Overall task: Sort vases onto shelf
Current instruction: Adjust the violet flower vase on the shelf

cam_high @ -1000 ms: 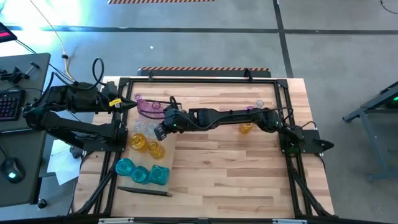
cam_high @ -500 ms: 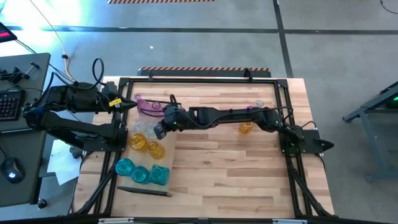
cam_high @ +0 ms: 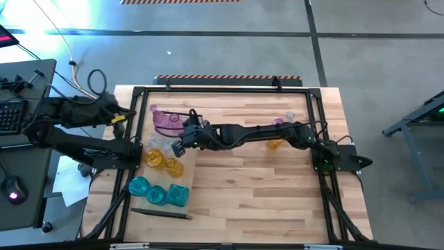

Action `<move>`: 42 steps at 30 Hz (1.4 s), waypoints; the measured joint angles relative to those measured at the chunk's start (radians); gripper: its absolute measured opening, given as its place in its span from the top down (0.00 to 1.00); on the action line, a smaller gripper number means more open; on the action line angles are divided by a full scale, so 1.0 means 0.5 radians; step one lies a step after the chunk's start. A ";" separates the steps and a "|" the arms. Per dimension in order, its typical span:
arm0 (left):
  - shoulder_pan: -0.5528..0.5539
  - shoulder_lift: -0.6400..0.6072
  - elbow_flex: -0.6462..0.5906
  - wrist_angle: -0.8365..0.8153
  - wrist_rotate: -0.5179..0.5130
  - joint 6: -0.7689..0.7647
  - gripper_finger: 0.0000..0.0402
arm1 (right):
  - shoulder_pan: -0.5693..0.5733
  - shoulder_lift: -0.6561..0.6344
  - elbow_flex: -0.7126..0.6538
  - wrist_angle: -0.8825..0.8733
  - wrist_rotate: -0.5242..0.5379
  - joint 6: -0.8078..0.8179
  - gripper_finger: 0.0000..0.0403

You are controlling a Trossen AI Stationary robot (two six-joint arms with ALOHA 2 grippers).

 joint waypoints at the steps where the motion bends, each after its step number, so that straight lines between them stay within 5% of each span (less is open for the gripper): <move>1: 0.000 -0.036 0.000 -0.035 -0.022 -0.028 0.99 | 0.005 0.000 0.000 0.000 0.033 0.000 1.00; 8: 0.000 -0.236 -0.097 -0.236 -0.076 -0.202 0.99 | 0.016 -0.009 0.089 -0.124 0.253 -0.027 1.00; 22: -0.001 -0.463 -0.948 -0.025 -0.340 -0.251 0.99 | 0.051 -0.132 0.175 -0.210 0.521 -0.105 1.00; 29: -0.001 -0.660 -0.935 0.005 -0.312 -0.337 0.99 | 0.084 -0.137 0.175 -0.211 0.567 -0.105 1.00; 37: -0.001 -0.762 -0.936 0.224 0.116 -0.485 0.99 | 0.081 -0.137 0.174 -0.193 0.568 -0.120 1.00; 42: -0.002 -0.726 -0.936 0.394 -0.081 -0.570 0.99 | 0.087 -0.137 0.174 -0.173 0.564 -0.120 1.00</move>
